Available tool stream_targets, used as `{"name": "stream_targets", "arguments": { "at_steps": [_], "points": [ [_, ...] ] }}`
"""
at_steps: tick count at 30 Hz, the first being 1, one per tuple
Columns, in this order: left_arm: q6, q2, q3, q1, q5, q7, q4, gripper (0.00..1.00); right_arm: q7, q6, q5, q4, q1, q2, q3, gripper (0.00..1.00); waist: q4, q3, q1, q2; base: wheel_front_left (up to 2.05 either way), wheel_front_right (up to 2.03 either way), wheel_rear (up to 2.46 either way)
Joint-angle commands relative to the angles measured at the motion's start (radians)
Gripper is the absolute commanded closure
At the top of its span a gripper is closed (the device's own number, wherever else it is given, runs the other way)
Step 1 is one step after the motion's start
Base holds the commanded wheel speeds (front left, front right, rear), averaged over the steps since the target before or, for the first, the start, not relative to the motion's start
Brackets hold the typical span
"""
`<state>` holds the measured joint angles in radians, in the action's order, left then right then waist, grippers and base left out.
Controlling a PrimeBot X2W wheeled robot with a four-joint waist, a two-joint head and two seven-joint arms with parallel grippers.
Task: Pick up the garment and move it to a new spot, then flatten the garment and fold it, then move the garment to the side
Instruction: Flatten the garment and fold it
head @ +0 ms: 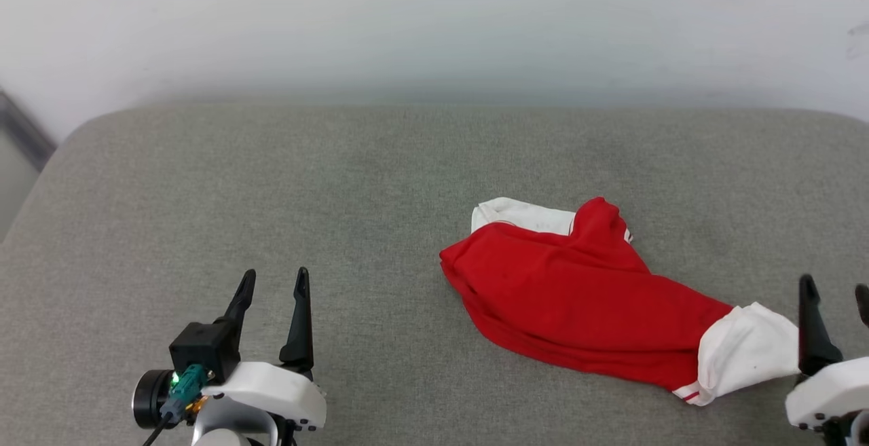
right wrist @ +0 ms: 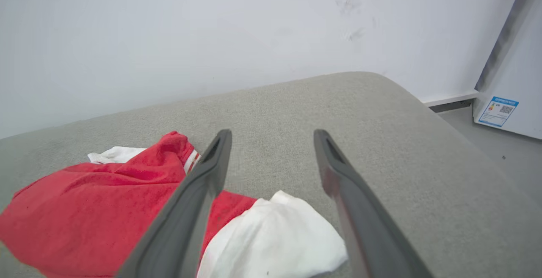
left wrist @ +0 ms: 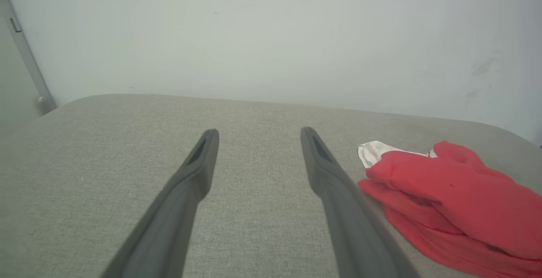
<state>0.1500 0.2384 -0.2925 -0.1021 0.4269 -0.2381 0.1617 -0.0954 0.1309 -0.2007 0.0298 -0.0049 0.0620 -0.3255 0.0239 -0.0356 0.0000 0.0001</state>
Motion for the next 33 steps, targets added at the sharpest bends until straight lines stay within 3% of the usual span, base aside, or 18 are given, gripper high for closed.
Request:
{"name": "stream_targets", "arguments": {
  "at_steps": [1,6,17,25,33],
  "points": [
    [0.003,0.004,-0.001,0.012,0.001,0.003,-0.006,0.0,0.012,0.0,0.012,-0.02,0.013,-0.002,0.016,0.0,0.0,0.013,0.0,-0.0001,0.0,0.0,0.0],
    [0.015,0.016,-0.005,0.036,0.001,0.022,-0.02,0.0,0.034,0.0,0.037,-0.144,0.061,-0.004,0.142,0.0,0.0,0.043,0.0,-0.0001,0.0,0.0,0.0],
    [0.033,0.038,-0.003,-0.016,-0.011,0.061,-0.045,0.0,0.033,0.0,0.024,-0.269,0.12,-0.012,0.238,0.0,-0.035,0.04,0.0,-0.0001,0.0,0.0,0.0],
    [-0.043,-0.001,-0.082,-0.231,0.011,0.218,0.001,0.0,0.044,0.0,-0.027,-0.303,0.081,-0.012,0.273,0.0,-0.08,-0.033,0.0,-0.0001,0.0,0.0,0.0],
    [-0.14,-0.045,-0.186,-0.455,0.043,0.484,0.122,0.0,0.083,0.0,-0.032,-0.328,0.016,-0.012,0.292,0.0,-0.126,-0.155,0.0,-0.0001,0.0,0.0,0.0]
  ]
}}
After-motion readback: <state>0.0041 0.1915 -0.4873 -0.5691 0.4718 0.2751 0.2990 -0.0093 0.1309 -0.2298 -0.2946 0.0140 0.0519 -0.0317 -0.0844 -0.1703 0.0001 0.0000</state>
